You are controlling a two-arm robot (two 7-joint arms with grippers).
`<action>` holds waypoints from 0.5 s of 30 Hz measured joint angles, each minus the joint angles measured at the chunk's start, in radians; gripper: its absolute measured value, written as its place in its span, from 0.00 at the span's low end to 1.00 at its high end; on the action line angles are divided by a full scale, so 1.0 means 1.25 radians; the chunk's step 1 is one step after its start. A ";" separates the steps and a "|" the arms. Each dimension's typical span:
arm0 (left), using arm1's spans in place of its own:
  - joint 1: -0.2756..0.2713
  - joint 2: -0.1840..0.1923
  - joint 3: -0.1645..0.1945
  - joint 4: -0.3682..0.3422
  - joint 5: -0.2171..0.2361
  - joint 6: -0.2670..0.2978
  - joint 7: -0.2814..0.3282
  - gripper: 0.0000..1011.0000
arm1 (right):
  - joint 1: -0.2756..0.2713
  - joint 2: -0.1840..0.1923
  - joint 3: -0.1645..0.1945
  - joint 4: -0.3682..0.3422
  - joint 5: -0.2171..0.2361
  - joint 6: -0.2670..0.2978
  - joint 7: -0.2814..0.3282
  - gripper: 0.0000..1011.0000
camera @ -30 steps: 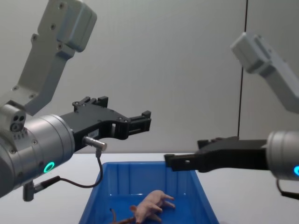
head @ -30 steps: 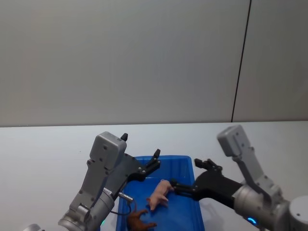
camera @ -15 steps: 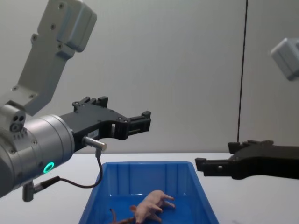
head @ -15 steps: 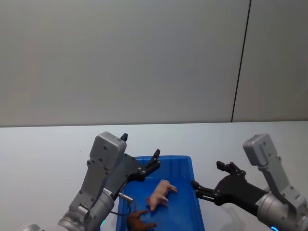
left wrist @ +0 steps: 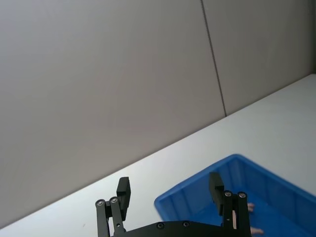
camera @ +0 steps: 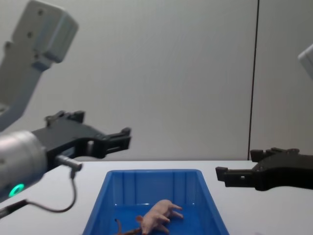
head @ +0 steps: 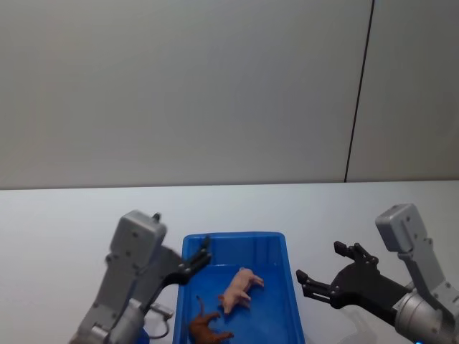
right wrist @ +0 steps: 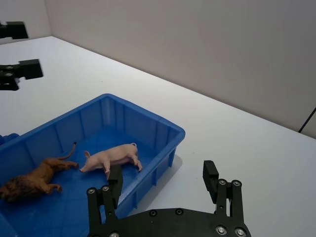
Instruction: Pick up the two dolls from the table and place them into the box.
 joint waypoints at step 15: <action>0.119 0.082 -0.022 -0.082 -0.084 0.039 0.115 0.99 | -0.007 0.007 0.003 -0.004 0.002 -0.006 -0.004 0.99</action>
